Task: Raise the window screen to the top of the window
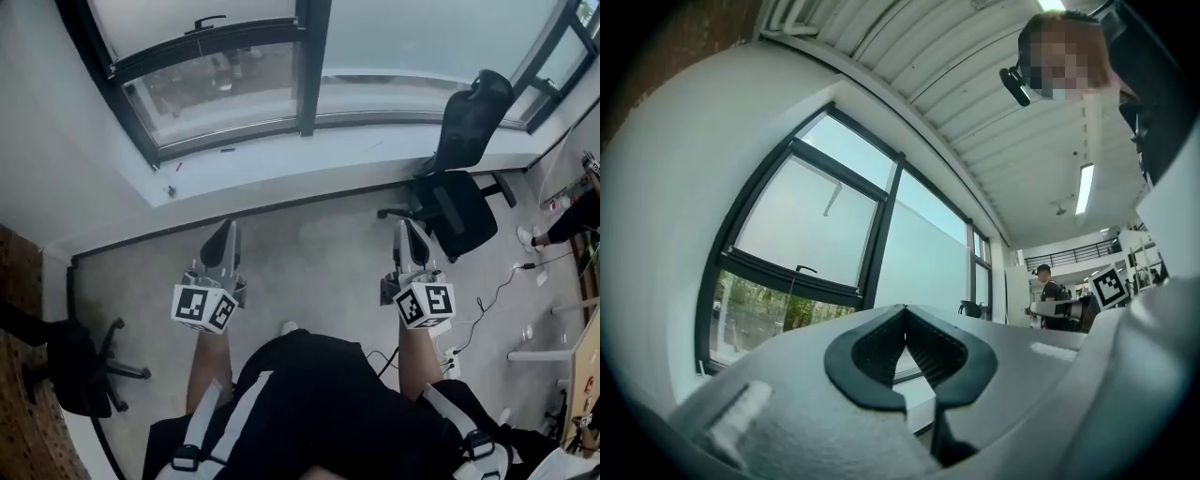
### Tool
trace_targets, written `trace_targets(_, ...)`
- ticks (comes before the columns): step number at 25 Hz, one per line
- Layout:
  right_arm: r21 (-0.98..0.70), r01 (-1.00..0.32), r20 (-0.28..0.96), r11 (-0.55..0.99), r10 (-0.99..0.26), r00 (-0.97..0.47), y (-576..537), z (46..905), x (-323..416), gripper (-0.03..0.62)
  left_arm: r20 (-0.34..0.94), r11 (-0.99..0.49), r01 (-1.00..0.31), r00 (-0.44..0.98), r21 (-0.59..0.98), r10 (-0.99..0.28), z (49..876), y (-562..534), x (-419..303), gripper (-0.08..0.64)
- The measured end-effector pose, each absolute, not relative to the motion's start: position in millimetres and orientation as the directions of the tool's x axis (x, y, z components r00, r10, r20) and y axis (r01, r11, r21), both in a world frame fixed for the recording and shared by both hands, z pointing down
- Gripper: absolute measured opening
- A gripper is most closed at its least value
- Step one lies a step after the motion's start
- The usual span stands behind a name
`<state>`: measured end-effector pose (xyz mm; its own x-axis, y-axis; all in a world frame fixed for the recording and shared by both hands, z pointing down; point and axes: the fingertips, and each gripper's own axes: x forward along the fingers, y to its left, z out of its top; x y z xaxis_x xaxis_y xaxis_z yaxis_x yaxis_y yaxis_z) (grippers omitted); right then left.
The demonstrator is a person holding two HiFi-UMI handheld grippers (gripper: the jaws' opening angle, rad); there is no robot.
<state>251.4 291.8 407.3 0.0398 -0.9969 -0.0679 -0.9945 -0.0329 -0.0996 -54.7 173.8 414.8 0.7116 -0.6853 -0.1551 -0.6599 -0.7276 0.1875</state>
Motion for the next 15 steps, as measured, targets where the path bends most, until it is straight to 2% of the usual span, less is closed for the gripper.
trace_targets(5, -0.099, -0.99, -0.078, 0.101, -0.993, -0.093, 249, 415, 199, 0.005, -0.152, -0.696, -0.705, 0.679, 0.134, -0.718, 417, 166, -89, 0.004)
trace_targets(10, -0.115, -0.973, -0.079, 0.2, -0.978, -0.191, 209, 426, 158, 0.005, -0.135, -0.67, -0.728, 0.657, 0.145, -0.742, 432, 156, -105, 0.004)
trace_targets(15, -0.135, -0.952, -0.084, 0.276, -0.96, -0.267, 161, 431, 151, 0.005, -0.125, -0.621, -0.763, 0.609, 0.18, -0.784, 426, 127, -110, 0.003)
